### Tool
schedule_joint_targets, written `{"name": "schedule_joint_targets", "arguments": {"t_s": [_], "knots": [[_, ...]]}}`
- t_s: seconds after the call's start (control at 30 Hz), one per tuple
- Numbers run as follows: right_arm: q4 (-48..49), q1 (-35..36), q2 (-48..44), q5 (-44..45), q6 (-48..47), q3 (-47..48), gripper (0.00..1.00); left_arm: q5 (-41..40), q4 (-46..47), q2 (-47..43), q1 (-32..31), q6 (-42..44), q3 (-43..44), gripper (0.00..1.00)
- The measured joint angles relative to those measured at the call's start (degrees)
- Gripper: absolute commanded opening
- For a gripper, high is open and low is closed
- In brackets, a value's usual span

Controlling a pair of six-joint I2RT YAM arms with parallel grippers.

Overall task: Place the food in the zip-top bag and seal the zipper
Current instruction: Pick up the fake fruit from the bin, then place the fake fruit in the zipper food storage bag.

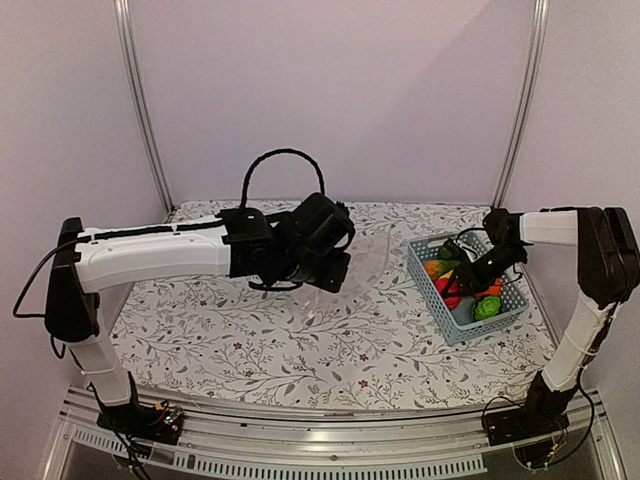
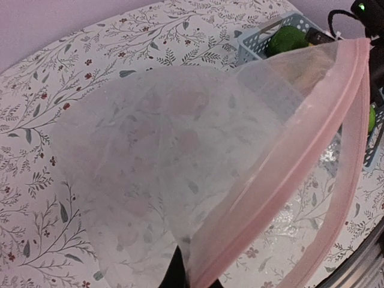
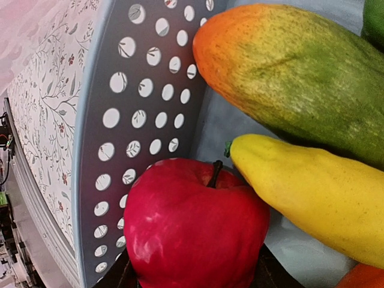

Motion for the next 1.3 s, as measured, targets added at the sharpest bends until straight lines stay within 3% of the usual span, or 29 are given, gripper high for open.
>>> {"name": "schedule_joint_targets", "arguments": {"t_s": [0.17,0.37,0.53,0.67,1.03,1.3], "knots": [[-1.38,0.00,-1.31,0.22,0.00,0.00,0.40,0.33,0.70,1.36,0.02,-0.96,0.22,0.00],[-5.11,0.00,-12.68,-0.22,-1.09,2.47,0.38,1.70,2.47,2.10,0.35,-2.67,0.31,0.00],[-6.49,1.25,-21.92,-6.03,-1.70,8.74,0.38,3.23,5.03,2.47,0.76,-3.69,0.46,0.00],[-6.97,6.32,-25.38,-11.52,-1.62,13.33,0.39,4.90,6.69,3.15,1.44,-4.52,1.16,0.00],[-4.26,20.37,-23.52,-18.69,1.11,23.61,0.42,8.87,10.99,3.41,2.97,-6.51,5.73,0.00],[-1.97,22.12,-16.31,-10.71,4.74,25.79,0.46,11.98,14.49,2.95,2.97,-9.27,4.96,0.00]]}}
